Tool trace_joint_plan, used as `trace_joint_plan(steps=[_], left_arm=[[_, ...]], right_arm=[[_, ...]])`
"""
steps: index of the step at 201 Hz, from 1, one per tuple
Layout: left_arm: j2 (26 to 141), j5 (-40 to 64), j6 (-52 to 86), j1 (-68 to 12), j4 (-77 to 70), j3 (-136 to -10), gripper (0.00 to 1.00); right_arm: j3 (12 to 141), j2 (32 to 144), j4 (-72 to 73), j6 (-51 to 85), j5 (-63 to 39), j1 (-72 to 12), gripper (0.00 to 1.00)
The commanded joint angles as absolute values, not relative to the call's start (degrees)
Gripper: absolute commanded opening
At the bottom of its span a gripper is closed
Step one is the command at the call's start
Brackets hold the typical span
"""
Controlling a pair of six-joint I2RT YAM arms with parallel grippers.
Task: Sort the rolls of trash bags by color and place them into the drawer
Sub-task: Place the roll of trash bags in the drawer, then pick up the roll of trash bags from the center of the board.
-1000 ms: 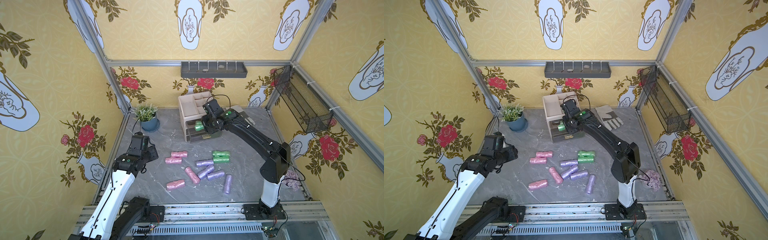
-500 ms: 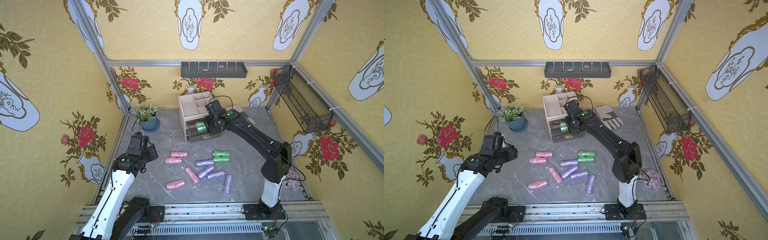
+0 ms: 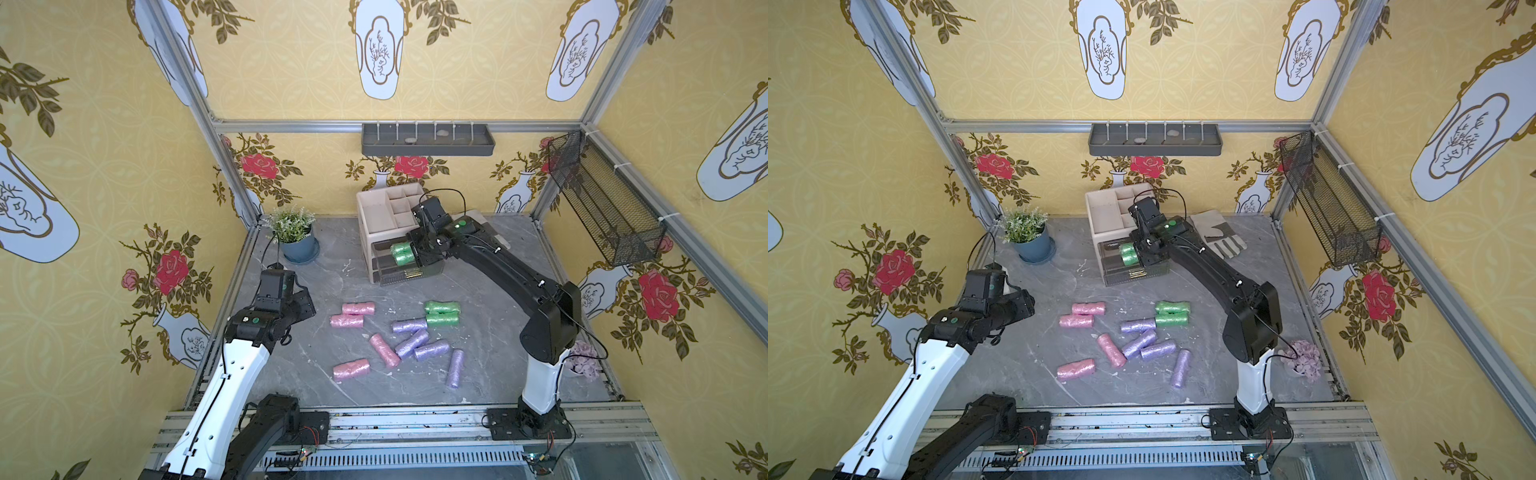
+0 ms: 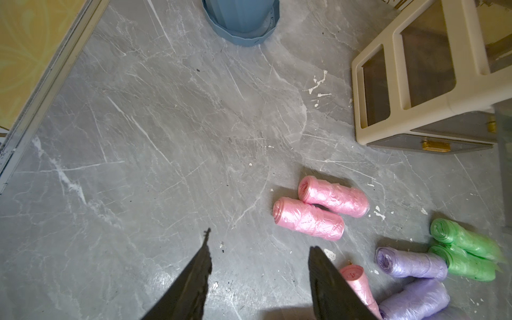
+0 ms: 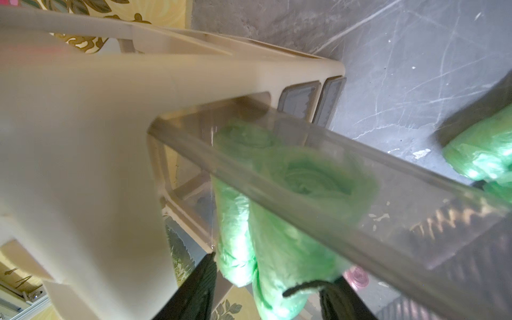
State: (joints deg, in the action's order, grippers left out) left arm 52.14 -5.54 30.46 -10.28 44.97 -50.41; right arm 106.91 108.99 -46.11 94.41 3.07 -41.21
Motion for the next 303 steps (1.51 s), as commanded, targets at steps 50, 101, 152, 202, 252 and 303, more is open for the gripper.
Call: trace_joint_plan(steps=[50, 101, 152, 202, 252, 303], left_arm=[[51.9, -5.6, 30.3, -10.2, 44.3, -50.1, 0.59], [51.7, -5.6, 30.3, -10.2, 44.3, -50.1, 0.58], [51.4, -5.7, 30.3, -10.1, 44.3, -50.1, 0.58], [51.3, -5.9, 30.3, -10.1, 44.3, -50.0, 0.58], [51.0, -6.3, 30.3, -10.2, 44.2, -49.8, 0.58], [51.2, -6.4, 30.5, -10.1, 44.1, -49.7, 0.58]], right_arm=[[109.3, 108.7, -45.6, 92.2, 4.0, -41.9, 0.71], [109.8, 108.2, -45.7, 91.5, 4.4, -42.2, 0.73], [110.1, 105.6, -45.7, 88.8, 6.6, -42.7, 0.73], [109.0, 100.1, -46.6, 83.3, 9.6, -43.0, 0.73], [92.9, 84.6, -41.6, 73.4, 5.7, -37.3, 0.74], [76.9, 68.5, -48.0, 71.8, 5.2, -29.5, 0.71]])
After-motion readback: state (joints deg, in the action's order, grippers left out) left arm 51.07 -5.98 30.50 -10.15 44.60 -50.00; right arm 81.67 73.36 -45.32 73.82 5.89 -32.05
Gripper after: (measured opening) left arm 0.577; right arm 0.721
